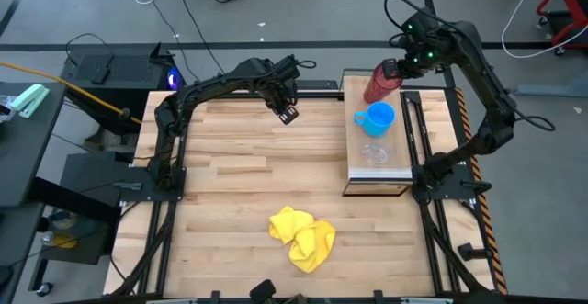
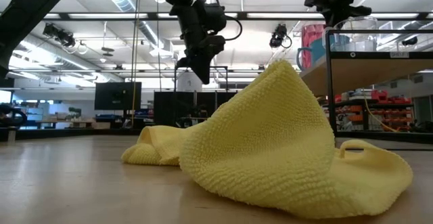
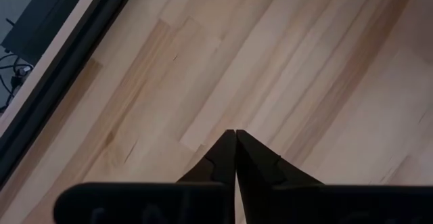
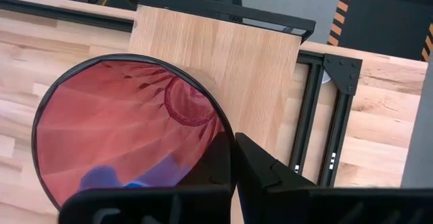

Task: Stack small to large cups/mugs on shelf
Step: Put the red cup on the shelf

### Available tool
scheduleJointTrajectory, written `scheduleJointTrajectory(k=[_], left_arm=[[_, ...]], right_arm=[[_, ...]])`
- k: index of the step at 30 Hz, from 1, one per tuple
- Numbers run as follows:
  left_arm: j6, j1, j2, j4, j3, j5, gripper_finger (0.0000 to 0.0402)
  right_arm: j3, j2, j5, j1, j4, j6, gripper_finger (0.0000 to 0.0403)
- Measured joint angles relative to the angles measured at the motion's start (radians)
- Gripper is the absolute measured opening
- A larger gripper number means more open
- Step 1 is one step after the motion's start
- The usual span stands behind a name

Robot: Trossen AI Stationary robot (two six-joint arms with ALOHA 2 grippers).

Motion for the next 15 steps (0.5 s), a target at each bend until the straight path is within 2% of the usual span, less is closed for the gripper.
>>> scheduleJointTrajectory(k=[15], left_arm=[[0.000,0.000,0.000,0.002,0.000,0.000,0.0013]], right_arm=[[0.000,0.023,0.000,0.000,0.026,-0.030,0.0042]])
